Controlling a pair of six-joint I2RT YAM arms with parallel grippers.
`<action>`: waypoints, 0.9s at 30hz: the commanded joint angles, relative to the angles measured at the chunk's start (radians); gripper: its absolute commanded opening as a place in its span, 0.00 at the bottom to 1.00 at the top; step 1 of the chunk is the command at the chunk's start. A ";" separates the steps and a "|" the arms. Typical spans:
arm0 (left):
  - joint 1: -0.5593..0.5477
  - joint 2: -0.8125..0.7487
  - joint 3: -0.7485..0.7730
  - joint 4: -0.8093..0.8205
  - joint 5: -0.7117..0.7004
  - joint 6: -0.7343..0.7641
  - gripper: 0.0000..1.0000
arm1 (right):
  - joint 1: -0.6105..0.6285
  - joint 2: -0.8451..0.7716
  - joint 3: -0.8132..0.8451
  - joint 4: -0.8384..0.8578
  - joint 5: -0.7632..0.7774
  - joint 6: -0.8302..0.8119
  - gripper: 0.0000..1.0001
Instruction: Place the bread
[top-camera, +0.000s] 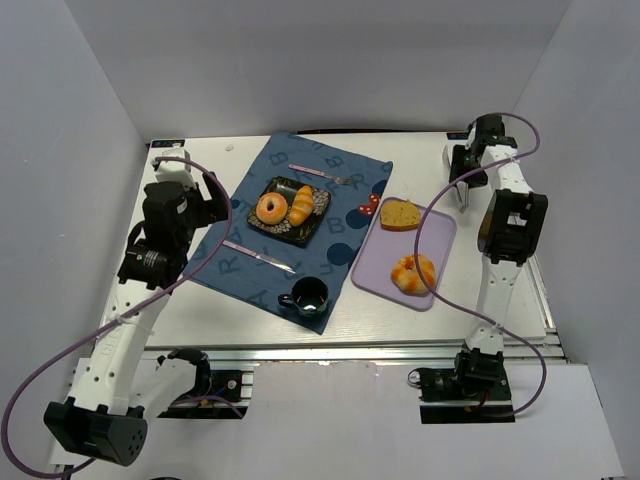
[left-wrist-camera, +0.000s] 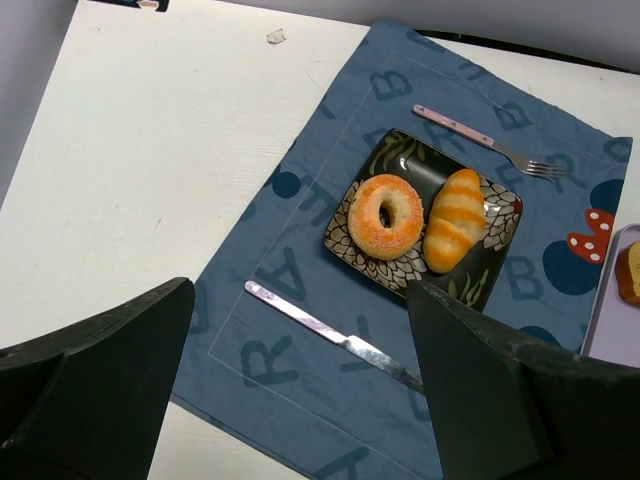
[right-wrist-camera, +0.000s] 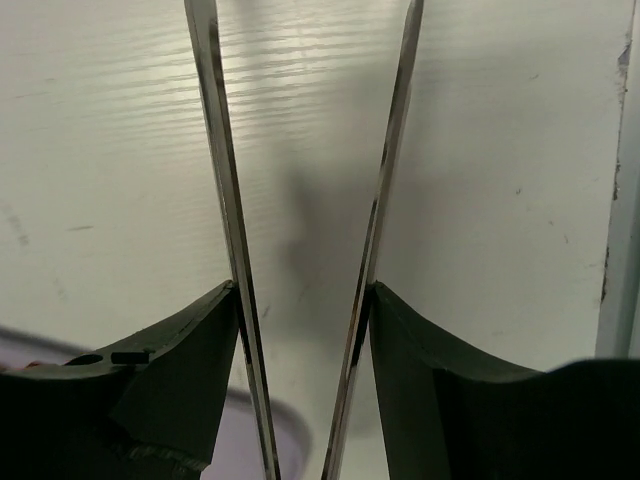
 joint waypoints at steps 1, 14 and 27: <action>-0.005 0.012 0.046 -0.007 -0.003 -0.043 0.98 | -0.008 0.025 0.046 0.108 0.026 -0.022 0.60; -0.005 0.050 0.053 0.039 0.006 -0.040 0.98 | -0.008 -0.123 0.044 0.068 0.110 0.039 0.89; -0.005 -0.140 -0.122 0.208 -0.133 -0.098 0.98 | -0.001 -1.119 -0.815 0.269 -0.158 0.285 0.89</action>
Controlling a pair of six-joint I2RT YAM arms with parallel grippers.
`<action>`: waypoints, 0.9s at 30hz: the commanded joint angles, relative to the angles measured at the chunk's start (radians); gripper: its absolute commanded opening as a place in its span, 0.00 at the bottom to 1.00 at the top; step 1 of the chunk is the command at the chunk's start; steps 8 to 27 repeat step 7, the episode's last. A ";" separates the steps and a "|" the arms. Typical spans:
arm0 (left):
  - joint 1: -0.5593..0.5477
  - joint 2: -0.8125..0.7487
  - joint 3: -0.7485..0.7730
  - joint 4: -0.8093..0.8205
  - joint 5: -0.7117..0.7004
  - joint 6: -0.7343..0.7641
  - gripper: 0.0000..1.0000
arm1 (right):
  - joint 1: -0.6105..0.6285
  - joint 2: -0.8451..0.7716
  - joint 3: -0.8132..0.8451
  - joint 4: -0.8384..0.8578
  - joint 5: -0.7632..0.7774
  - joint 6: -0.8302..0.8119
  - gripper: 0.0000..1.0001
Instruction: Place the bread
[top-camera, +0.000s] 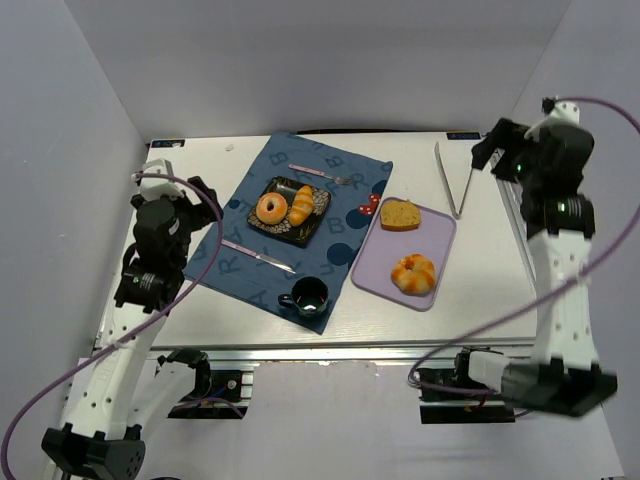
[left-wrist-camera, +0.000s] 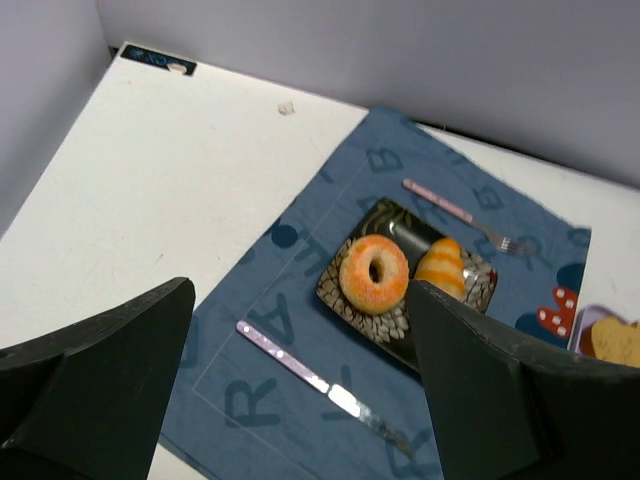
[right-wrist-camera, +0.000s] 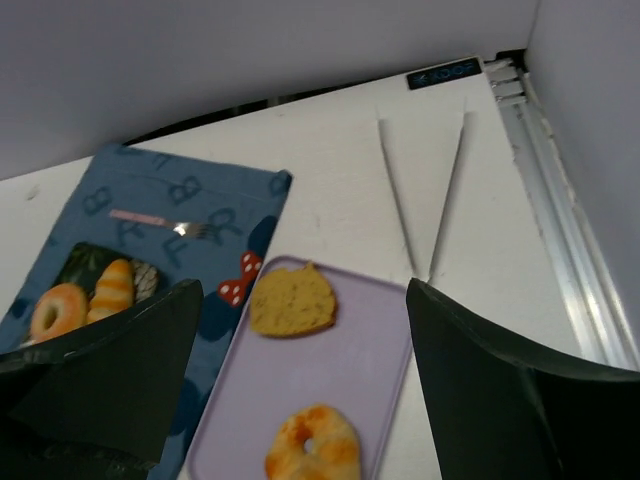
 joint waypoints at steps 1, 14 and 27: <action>-0.004 -0.036 -0.039 0.078 -0.064 -0.049 0.98 | 0.002 -0.080 -0.188 0.018 -0.092 0.079 0.89; -0.004 -0.004 -0.013 0.036 -0.013 -0.070 0.98 | 0.003 -0.044 -0.224 -0.018 -0.059 0.064 0.89; -0.004 -0.004 -0.013 0.036 -0.013 -0.070 0.98 | 0.003 -0.044 -0.224 -0.018 -0.059 0.064 0.89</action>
